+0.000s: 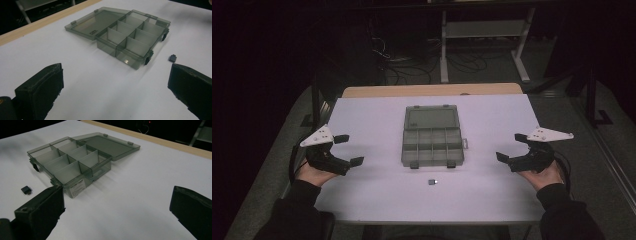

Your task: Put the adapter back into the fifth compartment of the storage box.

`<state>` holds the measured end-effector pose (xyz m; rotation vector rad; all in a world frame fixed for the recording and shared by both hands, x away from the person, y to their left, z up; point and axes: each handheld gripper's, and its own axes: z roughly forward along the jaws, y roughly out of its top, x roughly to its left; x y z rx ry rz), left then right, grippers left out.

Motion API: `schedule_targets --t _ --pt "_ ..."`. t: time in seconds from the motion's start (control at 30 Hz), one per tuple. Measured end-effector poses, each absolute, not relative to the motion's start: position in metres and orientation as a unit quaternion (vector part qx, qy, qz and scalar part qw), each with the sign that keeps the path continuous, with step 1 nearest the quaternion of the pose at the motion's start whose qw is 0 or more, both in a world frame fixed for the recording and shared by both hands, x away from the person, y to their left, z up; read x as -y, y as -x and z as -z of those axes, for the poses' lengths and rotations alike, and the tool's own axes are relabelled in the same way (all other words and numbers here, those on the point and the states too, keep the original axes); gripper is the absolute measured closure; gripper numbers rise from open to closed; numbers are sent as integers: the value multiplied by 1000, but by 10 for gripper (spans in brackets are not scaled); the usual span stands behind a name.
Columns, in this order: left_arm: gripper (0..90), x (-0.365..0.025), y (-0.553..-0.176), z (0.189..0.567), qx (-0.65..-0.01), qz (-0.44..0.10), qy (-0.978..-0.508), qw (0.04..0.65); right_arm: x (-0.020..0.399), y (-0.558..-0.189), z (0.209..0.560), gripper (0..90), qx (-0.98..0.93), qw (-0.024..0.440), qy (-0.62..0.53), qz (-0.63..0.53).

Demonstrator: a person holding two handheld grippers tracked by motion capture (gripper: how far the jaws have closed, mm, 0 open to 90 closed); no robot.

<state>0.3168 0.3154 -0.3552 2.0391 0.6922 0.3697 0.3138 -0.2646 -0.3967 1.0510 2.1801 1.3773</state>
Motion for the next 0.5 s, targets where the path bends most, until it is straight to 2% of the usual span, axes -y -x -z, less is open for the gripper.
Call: schedule_targets --t 0.5 --pt "1 -288 -320 342 -249 -125 -847 453 264 -314 397 0 -771 177 -368 -489"
